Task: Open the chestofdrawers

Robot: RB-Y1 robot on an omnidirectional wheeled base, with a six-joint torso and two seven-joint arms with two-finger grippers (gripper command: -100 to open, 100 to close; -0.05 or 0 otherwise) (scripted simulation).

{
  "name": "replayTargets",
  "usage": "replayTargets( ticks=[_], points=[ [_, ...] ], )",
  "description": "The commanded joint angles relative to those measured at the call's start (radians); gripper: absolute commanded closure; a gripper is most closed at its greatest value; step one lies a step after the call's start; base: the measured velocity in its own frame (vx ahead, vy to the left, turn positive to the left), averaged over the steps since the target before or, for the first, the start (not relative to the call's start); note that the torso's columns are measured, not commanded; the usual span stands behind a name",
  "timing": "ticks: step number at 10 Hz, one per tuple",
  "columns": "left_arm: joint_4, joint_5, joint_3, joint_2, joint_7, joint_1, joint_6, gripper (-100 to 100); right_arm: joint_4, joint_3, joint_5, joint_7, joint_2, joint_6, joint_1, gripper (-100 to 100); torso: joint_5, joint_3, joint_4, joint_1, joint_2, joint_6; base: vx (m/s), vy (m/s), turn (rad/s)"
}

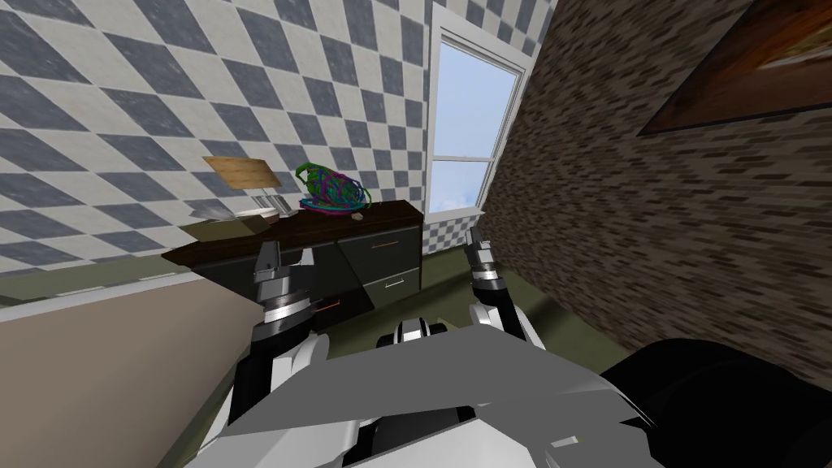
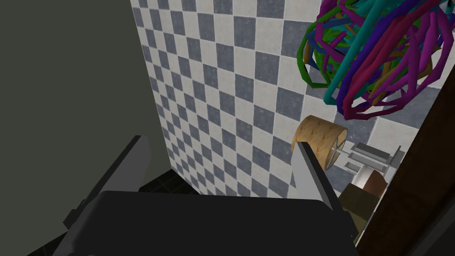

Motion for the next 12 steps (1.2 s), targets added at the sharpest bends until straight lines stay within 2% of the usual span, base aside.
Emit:
replayTargets(
  ticks=[1, 2, 4, 8, 12],
  points=[
    [0.031, -0.003, 0.001, 0.047, -0.001, -0.01, 0.01, -100, 0.0, 0.0, 0.0, 0.0, 0.0, 0.0, 0.0, 0, 0.0, -0.02, 0.01, 0.0, 0.009, 0.0, 0.029, -0.025, -0.002],
    [0.061, -0.005, 0.002, 0.068, -0.002, -0.019, 0.017, -100, 0.0, 0.0, 0.0, 0.0, 0.0, 0.0, 0.0, 0, 0.0, -0.024, 0.013, 0.0, 0.012, 0.0, 0.059, -0.035, -0.002],
    [0.11, -0.009, 0.003, 0.084, -0.004, -0.032, 0.028, -100, 0.0, 0.0, 0.0, 0.0, 0.0, 0.0, 0.0, 0, 0.0, -0.025, 0.014, 0.0, 0.012, 0.0, 0.06, -0.041, -0.002],
    [0.173, -0.015, 0.004, 0.087, -0.006, -0.05, 0.041, -100, 0.0, 0.0, 0.0, 0.0, 0.0, 0.0, 0.0, 0, 0.0, -0.024, 0.014, 0.001, 0.015, 0.0, 0.042, -0.039, -0.001],
    [0.243, -0.021, 0.005, 0.074, -0.008, -0.069, 0.056, -100, 0.0, 0.0, 0.0, 0.0, 0.0, 0.0, 0.0, 0, 0.0, -0.025, 0.014, 0.0, 0.013, 0.0, 0.043, -0.034, -0.002]
  ],
)
